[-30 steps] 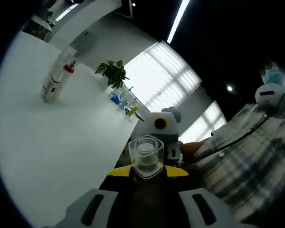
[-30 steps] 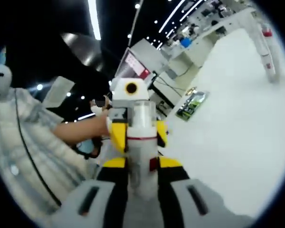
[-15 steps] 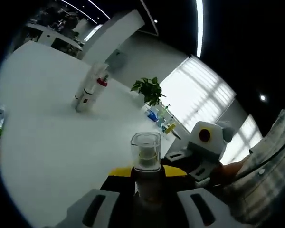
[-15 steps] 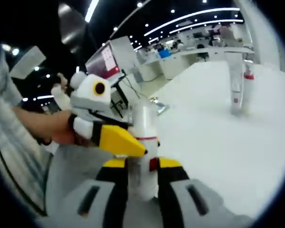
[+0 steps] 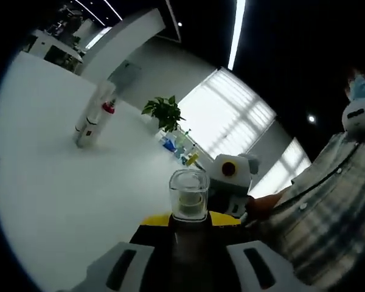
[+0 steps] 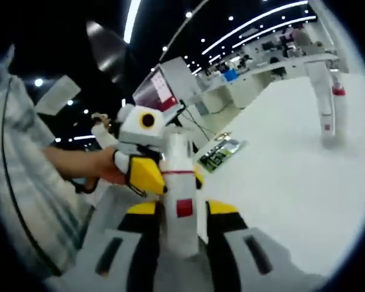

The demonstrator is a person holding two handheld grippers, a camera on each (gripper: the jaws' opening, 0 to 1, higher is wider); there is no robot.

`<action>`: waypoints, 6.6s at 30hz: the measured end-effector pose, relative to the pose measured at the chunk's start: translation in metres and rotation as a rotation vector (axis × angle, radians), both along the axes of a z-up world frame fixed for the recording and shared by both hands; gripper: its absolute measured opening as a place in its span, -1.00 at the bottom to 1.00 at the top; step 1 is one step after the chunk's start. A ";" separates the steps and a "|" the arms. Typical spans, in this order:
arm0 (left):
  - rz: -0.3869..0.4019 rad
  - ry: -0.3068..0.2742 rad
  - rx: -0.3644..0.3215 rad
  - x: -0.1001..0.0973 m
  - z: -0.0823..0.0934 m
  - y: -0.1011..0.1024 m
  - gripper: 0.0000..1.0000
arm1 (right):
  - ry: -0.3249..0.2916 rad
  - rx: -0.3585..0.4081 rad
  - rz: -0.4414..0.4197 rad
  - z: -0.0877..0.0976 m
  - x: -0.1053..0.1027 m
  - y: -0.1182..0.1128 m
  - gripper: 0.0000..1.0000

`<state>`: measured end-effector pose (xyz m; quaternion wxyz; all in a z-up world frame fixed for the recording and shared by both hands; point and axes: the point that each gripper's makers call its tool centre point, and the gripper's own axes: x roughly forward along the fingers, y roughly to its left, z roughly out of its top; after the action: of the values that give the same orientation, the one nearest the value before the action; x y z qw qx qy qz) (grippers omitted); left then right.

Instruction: Arrange the skincare products in the storage area until every visible bottle or jar stands upright without overlapping.

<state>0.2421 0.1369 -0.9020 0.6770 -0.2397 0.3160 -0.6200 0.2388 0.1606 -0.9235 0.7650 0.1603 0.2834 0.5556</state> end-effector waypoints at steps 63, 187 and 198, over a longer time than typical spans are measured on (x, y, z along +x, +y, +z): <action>0.064 0.033 -0.200 -0.009 0.021 0.000 -0.62 | 0.106 0.155 0.074 0.022 -0.013 0.003 -0.54; 0.457 -0.438 0.867 0.036 -0.083 0.074 -0.44 | -0.239 -0.337 -0.519 -0.020 0.228 -0.117 -0.69; 0.458 -0.396 0.875 0.034 -0.089 0.076 -0.45 | -0.243 -0.391 -0.601 -0.038 0.264 -0.136 -0.69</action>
<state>0.2763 0.2129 -0.9910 0.8785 0.1238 0.3507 -0.2999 0.5023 0.0248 -0.9616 0.9381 0.0203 0.2316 0.2568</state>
